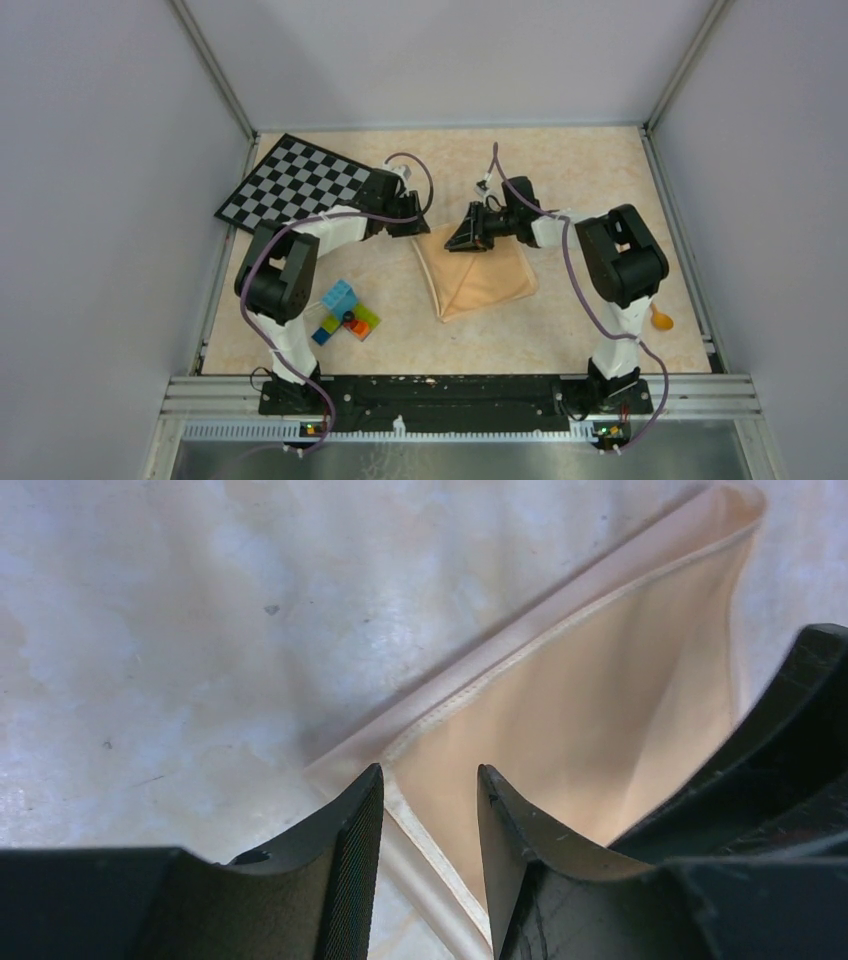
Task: Fold the napkin into a case and place the utensils inside
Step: Smooth out the upper triangle-folded napkin at the center of the board.
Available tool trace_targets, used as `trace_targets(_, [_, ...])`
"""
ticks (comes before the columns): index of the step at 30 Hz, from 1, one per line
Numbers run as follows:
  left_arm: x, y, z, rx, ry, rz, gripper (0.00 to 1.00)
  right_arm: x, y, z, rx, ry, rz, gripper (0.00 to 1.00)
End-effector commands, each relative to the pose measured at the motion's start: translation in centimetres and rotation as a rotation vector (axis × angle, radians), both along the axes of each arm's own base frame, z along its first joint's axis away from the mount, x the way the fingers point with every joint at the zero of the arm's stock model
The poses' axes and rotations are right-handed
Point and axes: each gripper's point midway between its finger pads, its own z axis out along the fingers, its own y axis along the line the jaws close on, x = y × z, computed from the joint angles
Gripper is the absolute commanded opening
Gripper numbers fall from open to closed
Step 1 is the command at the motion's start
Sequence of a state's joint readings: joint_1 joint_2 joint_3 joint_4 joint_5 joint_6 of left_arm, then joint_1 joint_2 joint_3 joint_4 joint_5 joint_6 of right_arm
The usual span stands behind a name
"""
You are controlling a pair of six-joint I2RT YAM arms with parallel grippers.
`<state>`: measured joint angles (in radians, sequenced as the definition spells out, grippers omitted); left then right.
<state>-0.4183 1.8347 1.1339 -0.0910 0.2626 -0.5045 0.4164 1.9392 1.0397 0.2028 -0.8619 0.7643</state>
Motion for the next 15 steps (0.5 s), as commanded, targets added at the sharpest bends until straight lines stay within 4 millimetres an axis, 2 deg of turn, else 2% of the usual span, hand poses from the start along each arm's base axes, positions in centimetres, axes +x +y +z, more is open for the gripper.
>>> trace_targets(1, [1.1, 0.9, -0.7, 0.049, -0.006, 0.021, 0.45, 0.1, 0.3, 0.2, 0.022, -0.038, 0.015, 0.27])
trace_targets(9, [1.3, 0.7, -2.0, 0.055, 0.025, 0.018, 0.43, 0.0, 0.3, 0.1, 0.020, -0.038, 0.015, 0.26])
trace_targets(15, [1.5, 0.3, -2.3, 0.038, 0.033, 0.009, 0.31, 0.0, 0.3, 0.1, 0.024, -0.036, 0.017, 0.25])
